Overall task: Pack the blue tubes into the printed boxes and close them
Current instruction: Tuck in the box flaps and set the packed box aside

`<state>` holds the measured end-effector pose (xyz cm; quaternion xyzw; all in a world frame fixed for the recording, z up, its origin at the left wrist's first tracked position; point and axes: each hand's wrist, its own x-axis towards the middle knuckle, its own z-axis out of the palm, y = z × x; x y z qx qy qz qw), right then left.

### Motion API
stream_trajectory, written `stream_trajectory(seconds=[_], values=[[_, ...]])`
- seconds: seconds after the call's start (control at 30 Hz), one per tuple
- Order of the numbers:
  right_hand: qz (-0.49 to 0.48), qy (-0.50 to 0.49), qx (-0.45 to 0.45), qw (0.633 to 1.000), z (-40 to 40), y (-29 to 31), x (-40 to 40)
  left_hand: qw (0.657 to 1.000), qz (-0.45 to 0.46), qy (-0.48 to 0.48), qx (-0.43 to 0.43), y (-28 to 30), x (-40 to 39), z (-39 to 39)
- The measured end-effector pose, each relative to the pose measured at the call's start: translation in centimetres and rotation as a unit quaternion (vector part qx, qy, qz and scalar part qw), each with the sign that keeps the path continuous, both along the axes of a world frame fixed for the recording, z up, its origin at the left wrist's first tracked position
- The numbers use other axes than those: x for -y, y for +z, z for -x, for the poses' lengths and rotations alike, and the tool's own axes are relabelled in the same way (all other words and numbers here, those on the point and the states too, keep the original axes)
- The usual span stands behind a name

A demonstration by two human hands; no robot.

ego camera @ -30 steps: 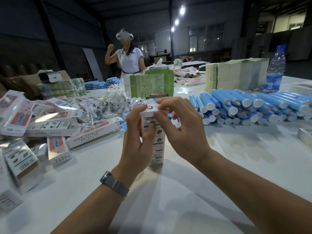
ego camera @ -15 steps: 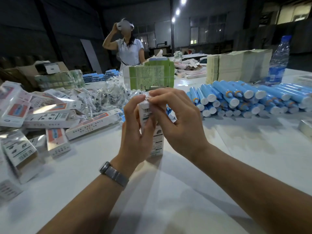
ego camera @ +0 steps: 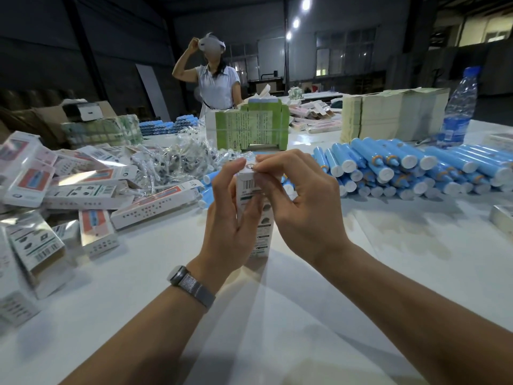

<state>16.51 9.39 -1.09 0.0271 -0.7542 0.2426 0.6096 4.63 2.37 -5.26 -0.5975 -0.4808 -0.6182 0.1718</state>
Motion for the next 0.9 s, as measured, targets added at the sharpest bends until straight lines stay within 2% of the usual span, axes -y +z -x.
stream_trajectory(seconds=[0.67,0.9], values=[[-0.035,-0.011,-0.009,0.999,-0.9,0.4,-0.5,0.997,0.015,0.043,-0.064,0.4,0.5,-0.7],[-0.02,-0.001,-0.009,1.0,-0.7,0.1,-0.5,0.999,-0.004,0.012,-0.053,0.6,0.3,-0.6]])
